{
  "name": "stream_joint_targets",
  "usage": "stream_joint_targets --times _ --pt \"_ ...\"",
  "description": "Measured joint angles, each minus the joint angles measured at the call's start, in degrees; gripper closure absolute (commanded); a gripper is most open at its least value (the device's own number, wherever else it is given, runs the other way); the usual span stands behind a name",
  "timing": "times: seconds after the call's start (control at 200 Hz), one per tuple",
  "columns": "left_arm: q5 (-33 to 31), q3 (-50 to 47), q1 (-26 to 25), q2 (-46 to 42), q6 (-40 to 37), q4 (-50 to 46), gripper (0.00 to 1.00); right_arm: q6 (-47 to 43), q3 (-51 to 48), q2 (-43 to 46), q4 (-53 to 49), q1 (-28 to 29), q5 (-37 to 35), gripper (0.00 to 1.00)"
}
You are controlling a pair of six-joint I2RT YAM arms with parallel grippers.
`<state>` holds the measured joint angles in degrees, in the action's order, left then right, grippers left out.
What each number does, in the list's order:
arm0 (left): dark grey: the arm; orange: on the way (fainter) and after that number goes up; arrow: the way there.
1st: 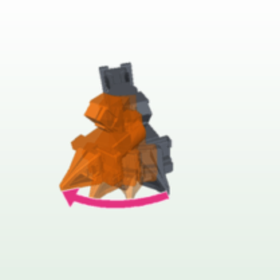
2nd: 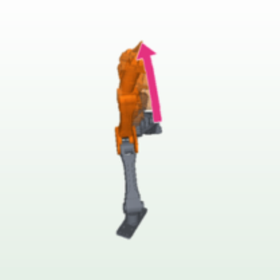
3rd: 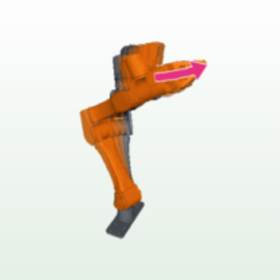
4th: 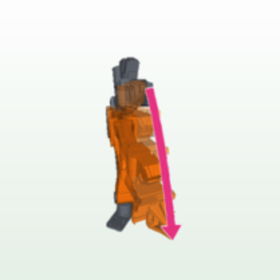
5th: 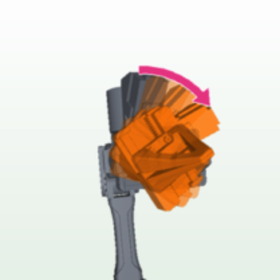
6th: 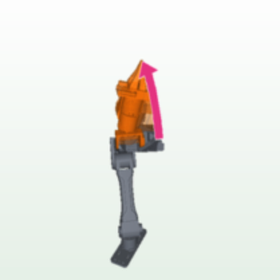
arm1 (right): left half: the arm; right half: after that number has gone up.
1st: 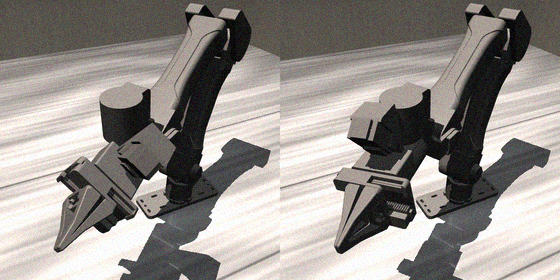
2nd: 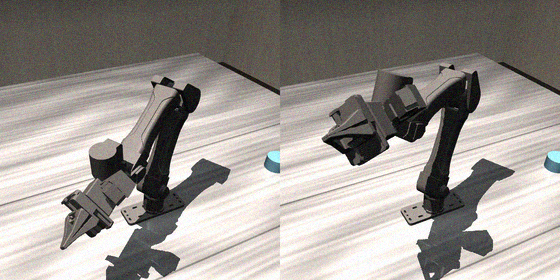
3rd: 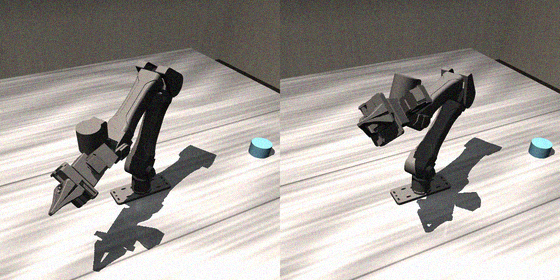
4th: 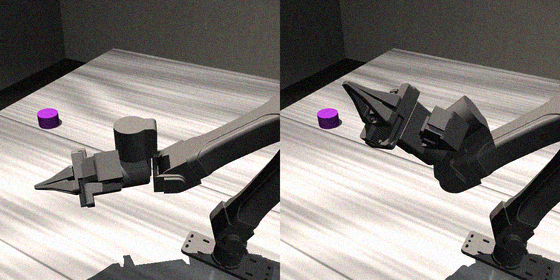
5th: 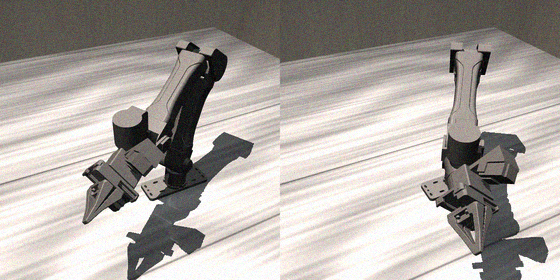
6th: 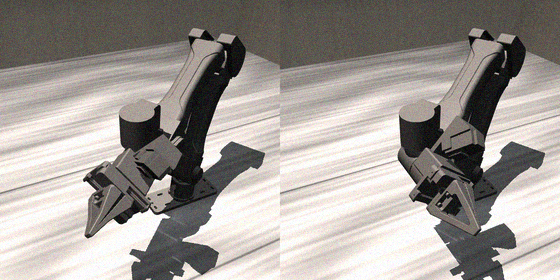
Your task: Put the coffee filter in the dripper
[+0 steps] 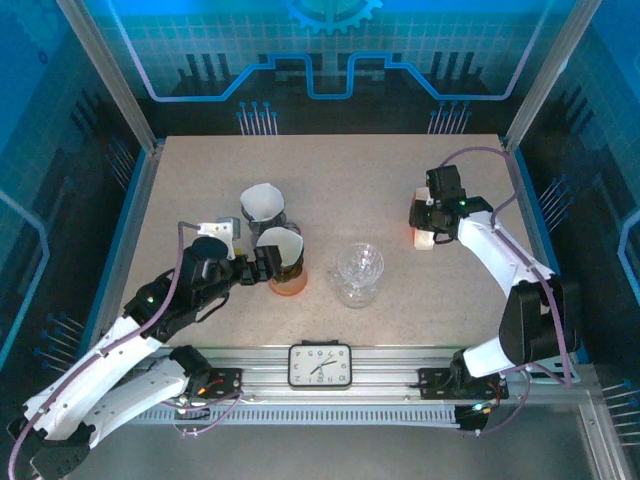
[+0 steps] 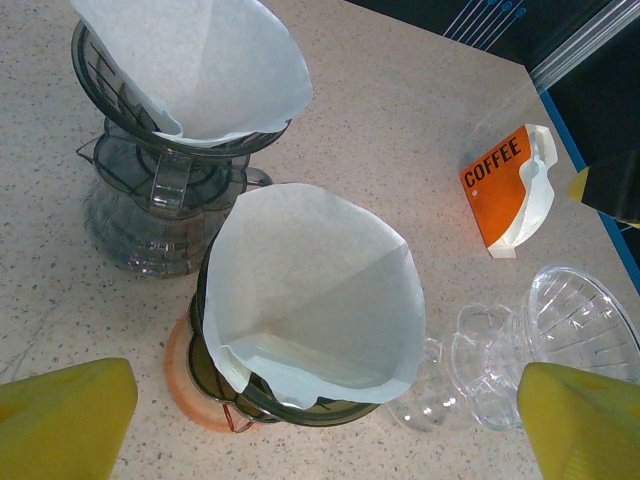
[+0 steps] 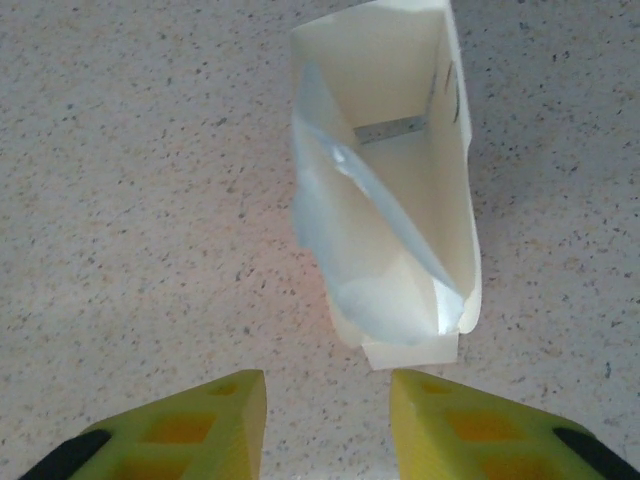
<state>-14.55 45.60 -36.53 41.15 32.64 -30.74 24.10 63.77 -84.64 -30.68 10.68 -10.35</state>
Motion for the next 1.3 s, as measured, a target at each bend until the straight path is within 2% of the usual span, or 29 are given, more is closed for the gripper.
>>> stream_joint_targets --times 0.22,0.36,0.625,0.906,1.226,1.301 --pt "-0.02 0.00 0.00 0.02 0.00 0.00 0.01 -0.70 -0.42 -0.94 4.72 -0.48 1.64 0.62" --pt "0.00 0.00 0.00 0.13 0.02 -0.02 0.01 -0.87 -0.48 -2.29 7.37 -0.50 2.86 0.66" --pt "-0.04 0.00 0.00 0.11 0.02 -0.17 0.01 -0.83 0.11 -8.00 7.19 -0.52 2.82 0.72" --pt "-0.20 0.00 0.00 0.11 0.02 -0.26 0.01 -0.85 1.64 -9.18 7.23 -0.59 1.70 0.75" --pt "-0.22 0.00 0.00 0.11 0.02 -0.26 0.01 -1.51 3.85 -11.17 6.86 -0.63 0.09 0.84" --pt "-0.22 0.00 0.00 0.13 0.02 -0.26 0.01 -1.90 3.85 -11.17 6.69 -0.63 -0.22 0.90"
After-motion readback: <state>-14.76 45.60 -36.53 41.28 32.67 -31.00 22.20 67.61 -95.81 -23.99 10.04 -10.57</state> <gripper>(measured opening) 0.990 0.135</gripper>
